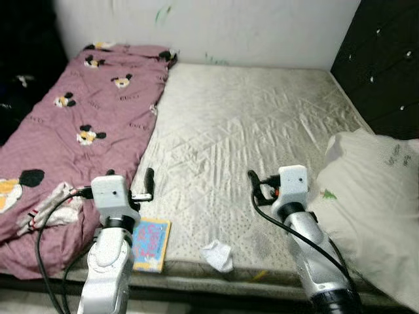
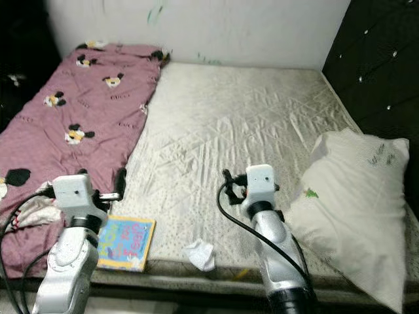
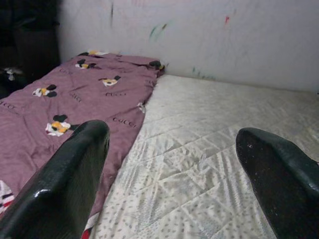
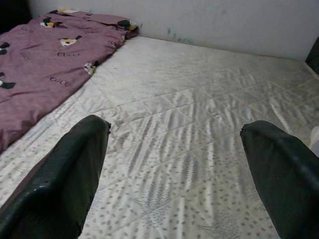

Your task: Clean up the room

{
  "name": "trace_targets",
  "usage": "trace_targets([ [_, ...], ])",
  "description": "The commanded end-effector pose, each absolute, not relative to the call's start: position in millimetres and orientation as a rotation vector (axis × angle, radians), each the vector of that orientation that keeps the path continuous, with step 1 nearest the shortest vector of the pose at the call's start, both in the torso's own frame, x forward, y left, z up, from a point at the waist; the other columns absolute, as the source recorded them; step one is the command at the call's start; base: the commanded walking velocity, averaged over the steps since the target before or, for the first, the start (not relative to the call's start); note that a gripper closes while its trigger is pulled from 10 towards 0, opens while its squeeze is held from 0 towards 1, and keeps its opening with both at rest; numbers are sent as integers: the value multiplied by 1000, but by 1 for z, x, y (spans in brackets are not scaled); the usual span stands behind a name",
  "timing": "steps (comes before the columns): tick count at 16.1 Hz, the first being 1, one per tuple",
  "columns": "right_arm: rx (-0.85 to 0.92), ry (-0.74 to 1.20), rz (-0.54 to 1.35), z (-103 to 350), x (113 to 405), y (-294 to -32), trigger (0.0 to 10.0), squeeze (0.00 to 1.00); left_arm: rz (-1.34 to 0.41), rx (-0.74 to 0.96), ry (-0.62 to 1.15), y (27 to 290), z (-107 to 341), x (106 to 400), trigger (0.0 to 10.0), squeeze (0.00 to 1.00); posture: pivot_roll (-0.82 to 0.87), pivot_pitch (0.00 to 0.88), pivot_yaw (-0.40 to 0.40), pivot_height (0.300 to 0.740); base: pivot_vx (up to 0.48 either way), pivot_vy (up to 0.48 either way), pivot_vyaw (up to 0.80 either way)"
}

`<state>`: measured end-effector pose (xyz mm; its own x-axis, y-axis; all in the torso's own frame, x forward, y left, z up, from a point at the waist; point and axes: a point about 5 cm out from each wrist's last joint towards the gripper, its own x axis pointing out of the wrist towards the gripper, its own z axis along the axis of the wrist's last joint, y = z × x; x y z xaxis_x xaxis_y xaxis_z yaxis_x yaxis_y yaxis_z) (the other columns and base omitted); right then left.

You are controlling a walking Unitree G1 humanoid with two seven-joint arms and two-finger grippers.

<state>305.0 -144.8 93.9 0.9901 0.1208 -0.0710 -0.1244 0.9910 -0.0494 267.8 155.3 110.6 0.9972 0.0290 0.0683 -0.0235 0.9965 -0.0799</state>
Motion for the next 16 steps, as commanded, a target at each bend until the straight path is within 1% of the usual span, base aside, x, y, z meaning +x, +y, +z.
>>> trace_targets([
  [1, -56, 60, 125, 96, 307, -142, 10000, 0, 32, -72, -64, 159, 110, 267, 10000, 0, 27, 38, -24, 740, 337, 0, 0],
  [5, -60, 57, 120, 96, 307, -143, 10000, 0, 17, -82, -62, 157, 110, 267, 10000, 0, 27, 38, -24, 740, 362, 0, 0],
  [6, -61, 57, 117, 95, 307, -144, 10000, 0, 38, -72, -59, 158, 109, 267, 10000, 0, 27, 38, -24, 740, 251, 0, 0],
  [13, -56, 62, 119, 92, 306, -144, 10000, 0, 82, -83, -25, 159, 103, 265, 10000, 0, 31, 34, -23, 740, 0, 0, 0],
  [16, -62, 65, 122, 92, 306, -144, 10000, 0, 72, -95, -22, 158, 103, 265, 10000, 0, 32, 33, -26, 740, 0, 427, 0],
])
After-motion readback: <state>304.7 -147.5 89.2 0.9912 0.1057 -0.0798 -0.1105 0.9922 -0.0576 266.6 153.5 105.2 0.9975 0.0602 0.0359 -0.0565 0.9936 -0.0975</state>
